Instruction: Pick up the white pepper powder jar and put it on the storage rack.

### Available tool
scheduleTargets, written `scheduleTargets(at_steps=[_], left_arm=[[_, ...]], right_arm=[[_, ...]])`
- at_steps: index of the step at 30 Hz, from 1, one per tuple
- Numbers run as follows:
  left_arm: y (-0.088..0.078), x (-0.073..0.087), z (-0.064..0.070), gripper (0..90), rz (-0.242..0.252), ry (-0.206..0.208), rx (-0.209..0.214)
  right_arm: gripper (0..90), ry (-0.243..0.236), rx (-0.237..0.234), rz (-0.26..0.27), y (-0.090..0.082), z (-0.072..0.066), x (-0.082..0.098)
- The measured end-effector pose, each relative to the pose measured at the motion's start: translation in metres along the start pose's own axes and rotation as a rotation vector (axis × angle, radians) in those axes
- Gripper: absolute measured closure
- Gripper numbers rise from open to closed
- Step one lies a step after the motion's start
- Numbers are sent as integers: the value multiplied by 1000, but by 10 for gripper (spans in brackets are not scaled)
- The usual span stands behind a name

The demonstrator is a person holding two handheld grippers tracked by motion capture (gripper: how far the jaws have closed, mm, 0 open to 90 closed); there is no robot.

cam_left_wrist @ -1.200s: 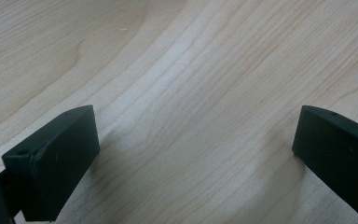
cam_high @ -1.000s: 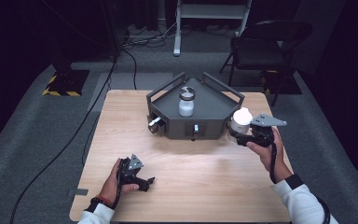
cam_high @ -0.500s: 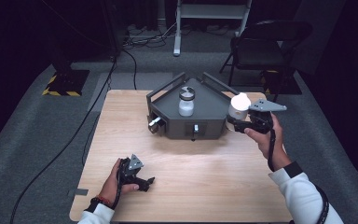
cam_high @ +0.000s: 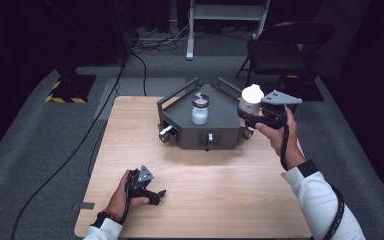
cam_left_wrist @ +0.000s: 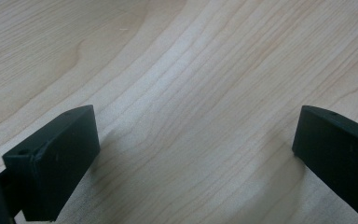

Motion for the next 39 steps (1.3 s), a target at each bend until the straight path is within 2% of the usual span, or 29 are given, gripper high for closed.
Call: scheduleTargets(at_steps=[7,18,28,39], left_arm=[[0,0,0,3,1,0,-1],[0,0,0,3,1,0,-2],[0,0,0,3,1,1,-1],[0,0,0,3,1,1,-2]], right_arm=[[299,2,1,11,13,-4,-7],[299,17,3,18,35,-7,-5],[299,31,9,13,53,-7,7],[299,45,14,12,64,-6,19]])
Point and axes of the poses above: each handheld gripper's, and its own axes: y roughly forward along the jaws, x roughly out of its underside, z roughly to its right, the point moved 10 cm from there along y, roughly forward along the jaws, and after that the axes turned 13 degrees about z, right-handed, at the moved point
